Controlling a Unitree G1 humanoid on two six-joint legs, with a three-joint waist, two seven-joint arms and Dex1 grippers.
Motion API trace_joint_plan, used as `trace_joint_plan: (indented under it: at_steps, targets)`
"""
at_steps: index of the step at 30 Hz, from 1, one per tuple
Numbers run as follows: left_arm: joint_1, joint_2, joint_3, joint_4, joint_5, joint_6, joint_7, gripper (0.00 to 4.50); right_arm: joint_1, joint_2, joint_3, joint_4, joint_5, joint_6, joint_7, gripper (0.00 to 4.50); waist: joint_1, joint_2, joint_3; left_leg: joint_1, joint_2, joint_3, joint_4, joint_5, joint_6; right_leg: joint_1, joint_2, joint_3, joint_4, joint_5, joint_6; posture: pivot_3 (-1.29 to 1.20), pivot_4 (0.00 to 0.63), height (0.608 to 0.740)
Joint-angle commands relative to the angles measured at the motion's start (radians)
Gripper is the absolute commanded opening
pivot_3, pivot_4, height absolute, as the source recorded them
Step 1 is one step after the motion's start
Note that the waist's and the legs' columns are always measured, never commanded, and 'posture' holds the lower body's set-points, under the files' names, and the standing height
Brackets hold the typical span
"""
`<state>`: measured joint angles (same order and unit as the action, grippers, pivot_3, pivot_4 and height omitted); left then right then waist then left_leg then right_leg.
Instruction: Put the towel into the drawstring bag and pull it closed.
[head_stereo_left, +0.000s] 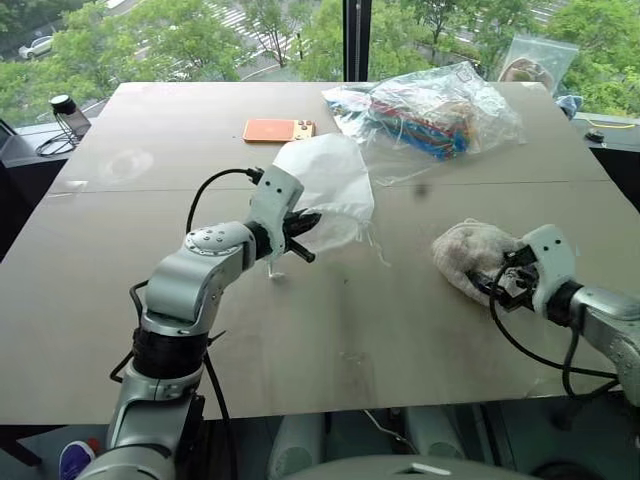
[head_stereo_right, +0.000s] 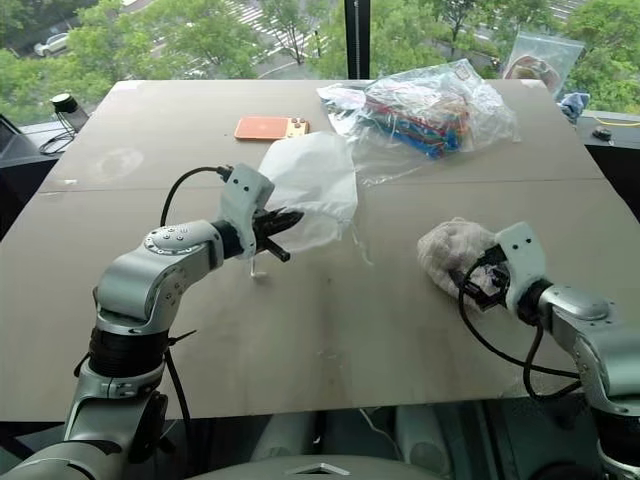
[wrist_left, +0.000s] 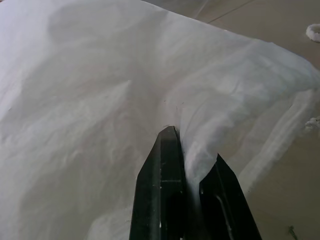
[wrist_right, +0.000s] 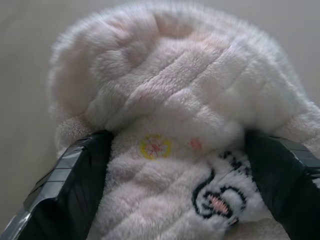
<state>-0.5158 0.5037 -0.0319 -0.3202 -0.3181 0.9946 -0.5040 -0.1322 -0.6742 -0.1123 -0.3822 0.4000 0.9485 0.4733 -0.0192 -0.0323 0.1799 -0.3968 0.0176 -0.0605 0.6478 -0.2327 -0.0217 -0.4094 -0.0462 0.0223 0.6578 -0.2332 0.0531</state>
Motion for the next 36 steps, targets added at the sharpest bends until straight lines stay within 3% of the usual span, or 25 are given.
trace_joint_plan:
  at_steps: [1, 5, 10, 13, 17, 21, 23, 25, 30, 33, 36]
  targets:
    - [-0.029, 0.011, 0.01, -0.021, -0.006, -0.011, -0.004, 0.07, -0.011, -0.022, 0.083, 0.108, -0.048, 0.013, 0.02, 4.5, 0.001, -0.002, -0.001, 0.0, 0.0, 0.0, 0.0, 0.0, 0.0, 0.0, 0.0, 0.0, 0.0, 0.0, 0.0, 0.0, 0.15, 0.74]
    - [-0.023, 0.013, 0.016, -0.035, -0.008, -0.003, 0.006, 0.07, -0.05, -0.059, 0.207, 0.214, -0.104, -0.016, 0.084, 4.5, -0.007, -0.01, -0.006, 0.003, 0.0, 0.0, 0.001, 0.0, 0.0, 0.002, 0.0, 0.0, 0.0, -0.001, 0.0, 0.0, 0.15, 0.74]
    - [-0.018, 0.006, 0.014, -0.052, -0.013, 0.004, 0.016, 0.07, -0.122, -0.058, 0.321, 0.387, -0.157, -0.064, 0.181, 4.5, -0.018, -0.02, -0.013, 0.017, 0.001, -0.001, 0.0, 0.0, 0.0, 0.018, 0.0, -0.002, -0.003, -0.003, -0.003, 0.0, 0.15, 0.74]
    - [-0.021, 0.003, 0.024, -0.064, -0.019, 0.016, 0.02, 0.0, -0.128, -0.082, 0.35, 0.428, -0.187, -0.095, 0.226, 3.73, -0.021, -0.023, -0.017, 0.02, 0.004, -0.003, 0.0, 0.0, 0.0, 0.022, 0.001, -0.005, -0.008, -0.003, -0.003, 0.0, 0.15, 0.74]
    - [-0.021, 0.002, 0.033, -0.069, -0.031, 0.026, 0.03, 0.0, -0.098, -0.118, 0.341, 0.402, -0.215, -0.16, 0.251, 2.01, -0.011, -0.026, -0.021, 0.019, 0.004, -0.006, 0.0, 0.0, 0.0, 0.024, 0.0, -0.007, -0.013, -0.003, -0.003, 0.0, 0.15, 0.74]
    - [-0.062, -0.021, 0.03, -0.038, -0.031, 0.055, 0.056, 0.0, -0.041, -0.095, 0.248, 0.222, -0.146, -0.24, 0.277, 0.4, 0.007, -0.027, -0.021, 0.017, 0.003, -0.007, 0.0, 0.0, 0.0, 0.024, 0.0, -0.008, -0.014, -0.003, -0.003, 0.0, 0.15, 0.74]
    - [-0.081, -0.029, 0.021, -0.019, -0.024, 0.072, 0.071, 0.0, -0.023, -0.075, 0.207, 0.143, -0.105, -0.231, 0.286, 0.02, 0.008, -0.023, -0.018, 0.015, 0.002, -0.009, 0.0, 0.0, 0.0, 0.024, 0.0, -0.01, -0.014, -0.003, -0.003, 0.0, 0.15, 0.74]
    - [-0.112, -0.053, 0.006, 0.021, -0.014, 0.098, 0.096, 0.0, -0.003, -0.061, 0.177, 0.013, -0.045, -0.226, 0.318, 0.02, 0.005, -0.015, -0.012, 0.014, 0.002, -0.009, -0.002, 0.0, 0.0, 0.023, 0.0, -0.009, -0.014, -0.003, -0.002, 0.0, 0.15, 0.74]
    - [-0.202, -0.113, -0.048, 0.125, 0.024, 0.076, 0.129, 0.0, -0.089, 0.024, 0.183, -0.212, 0.111, 0.011, 0.252, 0.02, -0.009, -0.002, -0.005, 0.01, 0.003, -0.008, -0.013, 0.0, 0.0, 0.011, 0.004, -0.005, -0.013, 0.0, -0.001, 0.0, 0.15, 0.74]
    - [-0.236, -0.128, -0.087, 0.167, 0.04, 0.045, 0.117, 0.0, -0.185, 0.106, 0.227, -0.243, 0.15, 0.116, 0.188, 0.02, -0.011, 0.0, -0.004, -0.004, 0.002, -0.008, -0.012, 0.0, 0.0, -0.002, 0.004, -0.004, -0.011, 0.002, -0.004, 0.0, 0.15, 0.74]
    - [-0.241, -0.129, -0.128, 0.168, 0.044, 0.012, 0.087, 0.0, -0.292, 0.2, 0.27, -0.186, 0.141, 0.171, 0.119, 0.02, -0.01, 0.001, -0.003, -0.005, 0.001, -0.007, -0.012, 0.0, 0.0, -0.003, 0.002, -0.004, -0.011, 0.002, -0.004, 0.0, 0.15, 0.74]
